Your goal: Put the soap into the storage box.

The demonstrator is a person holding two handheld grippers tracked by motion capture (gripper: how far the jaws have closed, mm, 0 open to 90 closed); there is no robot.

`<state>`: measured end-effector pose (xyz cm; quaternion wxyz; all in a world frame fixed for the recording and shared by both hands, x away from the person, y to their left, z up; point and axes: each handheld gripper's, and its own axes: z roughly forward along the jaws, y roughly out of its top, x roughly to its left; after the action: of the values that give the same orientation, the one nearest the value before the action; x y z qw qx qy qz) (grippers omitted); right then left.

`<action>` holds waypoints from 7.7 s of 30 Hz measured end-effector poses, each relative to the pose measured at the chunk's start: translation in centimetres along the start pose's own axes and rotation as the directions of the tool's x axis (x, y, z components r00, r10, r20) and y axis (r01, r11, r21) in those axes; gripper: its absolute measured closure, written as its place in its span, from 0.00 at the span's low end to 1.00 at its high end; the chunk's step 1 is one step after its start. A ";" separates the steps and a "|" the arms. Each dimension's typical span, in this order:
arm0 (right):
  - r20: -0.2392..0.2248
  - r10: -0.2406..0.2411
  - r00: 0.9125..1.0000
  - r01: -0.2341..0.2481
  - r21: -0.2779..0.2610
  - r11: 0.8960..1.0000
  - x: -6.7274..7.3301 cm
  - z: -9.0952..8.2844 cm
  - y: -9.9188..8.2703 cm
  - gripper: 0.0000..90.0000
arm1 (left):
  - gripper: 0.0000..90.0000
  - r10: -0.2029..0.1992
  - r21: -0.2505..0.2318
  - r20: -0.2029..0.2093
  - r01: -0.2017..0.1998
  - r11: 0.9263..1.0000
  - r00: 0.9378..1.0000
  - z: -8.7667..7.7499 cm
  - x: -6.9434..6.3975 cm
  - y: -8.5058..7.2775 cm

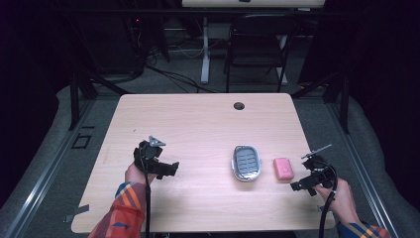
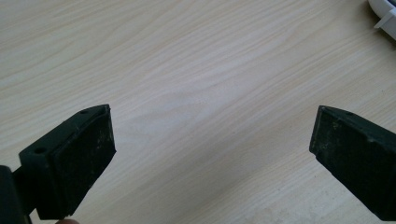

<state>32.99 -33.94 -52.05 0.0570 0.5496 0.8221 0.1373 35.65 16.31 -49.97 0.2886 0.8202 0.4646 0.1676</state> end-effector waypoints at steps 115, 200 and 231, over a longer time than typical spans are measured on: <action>0.064 0.143 0.988 -0.147 0.071 0.987 1.8 3.8 7.1 0.41 | 0.00 0.052 0.047 0.009 -0.053 0.998 0.999 0.4 -0.8 0.2; 0.022 -0.027 0.999 0.027 0.002 1.000 5.2 -2.5 9.7 0.41 | 0.01 0.090 0.078 0.005 -0.090 0.993 0.996 0.6 -1.2 0.2; -0.004 -0.082 0.997 0.082 -0.007 0.997 8.2 -1.9 12.2 0.41 | 0.01 0.102 0.091 0.002 -0.102 0.991 0.995 0.7 -1.4 0.2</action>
<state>40.13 -22.38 -46.29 0.0628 0.5150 0.8435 0.1389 35.45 14.85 -50.40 0.2415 0.8549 0.4296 0.1620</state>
